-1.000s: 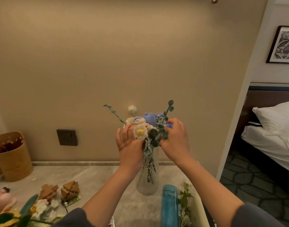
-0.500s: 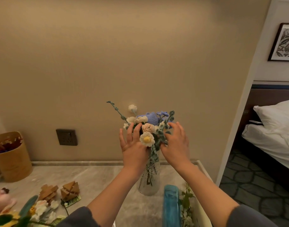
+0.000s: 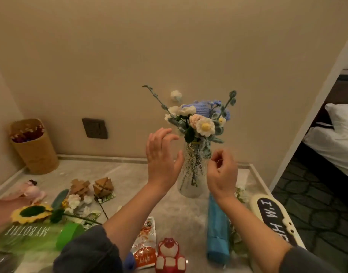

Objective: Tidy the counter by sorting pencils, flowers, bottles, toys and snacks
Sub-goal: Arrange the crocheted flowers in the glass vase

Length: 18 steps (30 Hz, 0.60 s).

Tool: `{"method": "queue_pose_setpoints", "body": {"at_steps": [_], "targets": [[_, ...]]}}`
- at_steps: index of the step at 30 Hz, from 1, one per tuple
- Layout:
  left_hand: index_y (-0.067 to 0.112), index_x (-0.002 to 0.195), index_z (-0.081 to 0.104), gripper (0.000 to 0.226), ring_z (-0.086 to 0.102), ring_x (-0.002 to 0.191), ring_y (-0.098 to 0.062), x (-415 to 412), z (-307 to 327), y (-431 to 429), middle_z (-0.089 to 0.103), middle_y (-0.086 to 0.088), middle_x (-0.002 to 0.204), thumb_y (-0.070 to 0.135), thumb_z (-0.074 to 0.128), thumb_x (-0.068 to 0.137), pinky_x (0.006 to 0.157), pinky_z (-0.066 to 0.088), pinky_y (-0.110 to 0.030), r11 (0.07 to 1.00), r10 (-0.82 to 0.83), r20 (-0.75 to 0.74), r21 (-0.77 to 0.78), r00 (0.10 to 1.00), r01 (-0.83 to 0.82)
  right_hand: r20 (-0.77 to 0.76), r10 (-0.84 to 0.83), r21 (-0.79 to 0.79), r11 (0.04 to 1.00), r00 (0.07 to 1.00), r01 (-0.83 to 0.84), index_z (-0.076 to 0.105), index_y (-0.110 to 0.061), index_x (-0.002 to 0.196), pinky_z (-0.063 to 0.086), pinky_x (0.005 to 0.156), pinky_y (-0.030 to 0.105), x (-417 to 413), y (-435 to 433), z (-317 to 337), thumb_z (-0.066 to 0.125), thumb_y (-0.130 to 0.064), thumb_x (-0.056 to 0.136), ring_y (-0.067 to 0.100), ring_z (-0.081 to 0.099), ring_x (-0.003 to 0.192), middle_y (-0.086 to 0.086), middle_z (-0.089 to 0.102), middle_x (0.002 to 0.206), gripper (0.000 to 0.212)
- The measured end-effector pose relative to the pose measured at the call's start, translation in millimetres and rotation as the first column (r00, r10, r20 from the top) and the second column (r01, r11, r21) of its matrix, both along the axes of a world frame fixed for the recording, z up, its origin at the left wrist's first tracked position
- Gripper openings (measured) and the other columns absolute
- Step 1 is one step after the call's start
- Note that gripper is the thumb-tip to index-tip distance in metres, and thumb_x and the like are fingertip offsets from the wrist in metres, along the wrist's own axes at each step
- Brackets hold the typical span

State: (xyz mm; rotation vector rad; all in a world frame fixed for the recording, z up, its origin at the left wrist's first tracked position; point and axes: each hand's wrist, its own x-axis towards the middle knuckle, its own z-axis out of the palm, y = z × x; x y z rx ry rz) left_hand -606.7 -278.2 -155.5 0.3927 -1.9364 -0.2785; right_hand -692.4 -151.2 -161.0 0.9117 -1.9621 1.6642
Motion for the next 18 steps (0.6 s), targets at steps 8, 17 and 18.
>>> {"method": "queue_pose_setpoints", "body": {"at_steps": [8, 17, 18], "targets": [[0.029, 0.11, 0.053, 0.027, 0.053, 0.093, 0.0, 64, -40, -41, 0.056, 0.016, 0.102, 0.019, 0.057, 0.086, 0.078, 0.05, -0.031, 0.922, -0.048, 0.05, 0.386, 0.998, 0.025, -0.007, 0.337, 0.239, 0.915, 0.941, -0.326, 0.058, -0.019, 0.071, 0.04, 0.059, 0.028, 58, -46, -28, 0.052, -0.002, 0.075, 0.007, 0.049, 0.067, -0.015, 0.051, 0.071, 0.018], [0.044, 0.103, 0.051, 0.022, 0.057, 0.082, 0.005, 160, -61, -109, 0.059, 0.021, 0.092, 0.029, 0.057, 0.088, 0.065, 0.053, -0.027, 0.804, 0.103, 0.196, 0.561, 0.975, -0.197, 0.244, 0.448, 0.56, 0.659, 0.86, -0.502, 0.063, -0.034, 0.081, 0.053, 0.069, 0.036, 109, -147, -29, 0.054, -0.015, 0.085, 0.005, 0.06, 0.077, -0.017, 0.064, 0.08, 0.022], [0.046, 0.102, 0.05, 0.021, 0.057, 0.081, 0.006, 170, -63, -115, 0.059, 0.022, 0.09, 0.032, 0.057, 0.088, 0.064, 0.051, -0.024, 0.785, 0.11, 0.221, 0.579, 0.969, -0.221, 0.291, 0.46, 0.613, 0.584, 0.839, -0.532, 0.064, -0.035, 0.083, 0.054, 0.072, 0.038, 115, -157, -29, 0.054, -0.017, 0.086, 0.007, 0.061, 0.079, -0.016, 0.065, 0.082, 0.021]]}}
